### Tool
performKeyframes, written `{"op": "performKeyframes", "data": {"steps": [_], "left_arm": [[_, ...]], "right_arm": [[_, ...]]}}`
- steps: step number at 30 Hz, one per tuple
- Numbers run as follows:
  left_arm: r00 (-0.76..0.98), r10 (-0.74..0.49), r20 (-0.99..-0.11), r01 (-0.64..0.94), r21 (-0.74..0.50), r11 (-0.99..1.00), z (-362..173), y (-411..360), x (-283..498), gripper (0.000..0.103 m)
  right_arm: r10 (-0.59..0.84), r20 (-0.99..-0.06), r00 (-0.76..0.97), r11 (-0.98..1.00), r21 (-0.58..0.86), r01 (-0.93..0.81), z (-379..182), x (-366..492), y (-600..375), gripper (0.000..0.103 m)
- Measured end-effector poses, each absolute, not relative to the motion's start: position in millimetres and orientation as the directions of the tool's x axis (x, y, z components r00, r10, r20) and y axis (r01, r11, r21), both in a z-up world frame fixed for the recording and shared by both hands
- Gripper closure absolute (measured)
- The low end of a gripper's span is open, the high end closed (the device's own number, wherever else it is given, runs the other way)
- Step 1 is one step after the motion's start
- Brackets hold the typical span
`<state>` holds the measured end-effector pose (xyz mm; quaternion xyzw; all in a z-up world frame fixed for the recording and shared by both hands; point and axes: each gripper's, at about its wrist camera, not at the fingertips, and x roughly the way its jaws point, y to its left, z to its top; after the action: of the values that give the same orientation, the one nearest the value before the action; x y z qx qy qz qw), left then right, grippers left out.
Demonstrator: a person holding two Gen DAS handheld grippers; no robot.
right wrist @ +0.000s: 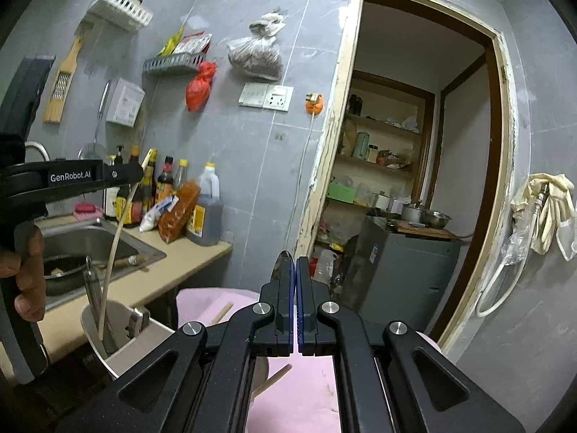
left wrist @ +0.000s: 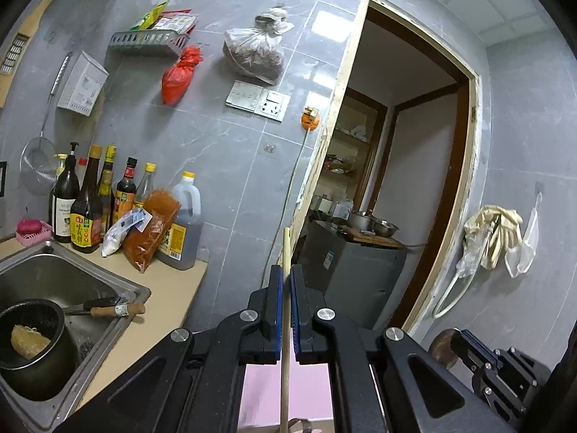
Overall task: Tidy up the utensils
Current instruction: 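Carry the chopstick and spoon over the white caddy with both tools, then lower the chopstick and spoon into the caddy and open both tools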
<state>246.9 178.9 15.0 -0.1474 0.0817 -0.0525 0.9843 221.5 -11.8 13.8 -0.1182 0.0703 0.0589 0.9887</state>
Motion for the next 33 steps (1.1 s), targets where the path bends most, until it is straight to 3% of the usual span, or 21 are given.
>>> {"op": "performKeyframes", "data": {"steps": [10,24,26,29,33], "left_arm": [[0.972,-0.175,-0.154,0.135,-0.24,0.961,-11.0,167.1,237.6,0.098],[0.929,-0.211,-0.304,0.147,-0.222,0.964,-18.9,161.9,228.2,0.097],[0.927,-0.211,-0.311,0.145,-0.223,0.964,-16.3,158.6,225.4,0.09],[0.925,-0.216,-0.314,0.142,-0.241,0.96,-9.5,153.3,220.2,0.069],[0.926,-0.211,-0.314,0.135,-0.249,0.959,3.0,141.5,215.4,0.061]], "right_arm": [[0.145,-0.177,0.973,0.947,-0.259,-0.189,-1.6,214.7,1.9,0.102],[0.22,-0.257,0.941,0.958,-0.125,-0.258,-5.5,214.9,-20.0,0.1],[0.226,-0.255,0.94,0.96,-0.107,-0.26,-1.7,214.1,-24.8,0.097],[0.236,-0.245,0.94,0.963,-0.072,-0.26,7.2,212.8,-35.6,0.079],[0.225,-0.224,0.948,0.971,-0.023,-0.236,22.5,210.6,-58.7,0.068]]}}
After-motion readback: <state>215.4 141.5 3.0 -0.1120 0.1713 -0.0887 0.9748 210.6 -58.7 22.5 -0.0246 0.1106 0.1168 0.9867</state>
